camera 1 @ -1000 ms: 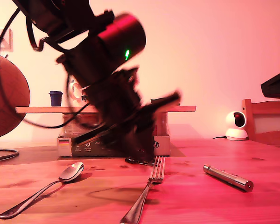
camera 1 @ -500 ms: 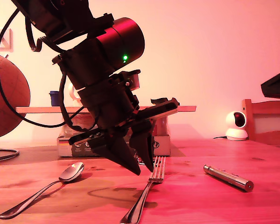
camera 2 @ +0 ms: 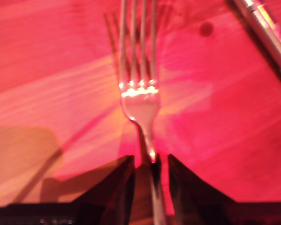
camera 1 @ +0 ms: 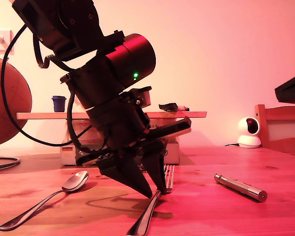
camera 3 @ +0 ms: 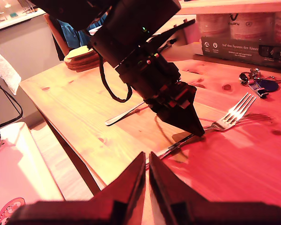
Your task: Slide the metallic fork to the right
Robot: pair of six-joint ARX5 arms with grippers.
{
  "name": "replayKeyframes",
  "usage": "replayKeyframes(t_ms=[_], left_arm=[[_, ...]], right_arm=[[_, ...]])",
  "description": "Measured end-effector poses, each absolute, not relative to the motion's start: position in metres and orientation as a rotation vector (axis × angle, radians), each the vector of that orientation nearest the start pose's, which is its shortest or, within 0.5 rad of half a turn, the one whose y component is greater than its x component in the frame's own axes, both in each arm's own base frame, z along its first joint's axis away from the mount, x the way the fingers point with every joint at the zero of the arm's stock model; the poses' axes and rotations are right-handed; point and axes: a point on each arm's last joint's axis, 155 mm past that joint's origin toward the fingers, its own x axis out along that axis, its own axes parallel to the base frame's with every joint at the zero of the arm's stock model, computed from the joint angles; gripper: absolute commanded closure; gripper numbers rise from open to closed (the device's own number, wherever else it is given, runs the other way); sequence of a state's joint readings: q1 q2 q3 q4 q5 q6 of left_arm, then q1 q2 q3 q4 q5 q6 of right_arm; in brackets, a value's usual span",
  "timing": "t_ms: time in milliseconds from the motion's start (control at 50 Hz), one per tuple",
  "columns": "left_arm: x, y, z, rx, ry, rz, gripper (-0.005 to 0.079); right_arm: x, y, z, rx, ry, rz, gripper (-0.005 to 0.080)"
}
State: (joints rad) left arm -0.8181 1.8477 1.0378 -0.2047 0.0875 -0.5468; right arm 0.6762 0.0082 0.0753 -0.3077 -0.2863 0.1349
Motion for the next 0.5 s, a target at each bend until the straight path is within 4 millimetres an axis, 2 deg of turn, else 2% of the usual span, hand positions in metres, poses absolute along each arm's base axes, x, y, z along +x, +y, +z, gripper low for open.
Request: replayKeyframes(t_ms=[260, 440, 500], left_arm=[[0.285, -0.347, 0.015, -0.150, 1.143, -0.581, 0.0551], [0.277, -0.358, 0.005, -0.175, 1.171, -0.603, 0.0551], [0.277, -0.363, 0.008, -0.183, 1.160, -0.621, 0.0551]], right_arm=[[0.150, 0.187, 0.124, 0.075, 0.309, 0.939, 0.0765], [0.150, 0.187, 0.124, 0.075, 0.309, 0.939, 0.0765], [0.150, 0.187, 0.124, 0.075, 0.309, 0.939, 0.0764]])
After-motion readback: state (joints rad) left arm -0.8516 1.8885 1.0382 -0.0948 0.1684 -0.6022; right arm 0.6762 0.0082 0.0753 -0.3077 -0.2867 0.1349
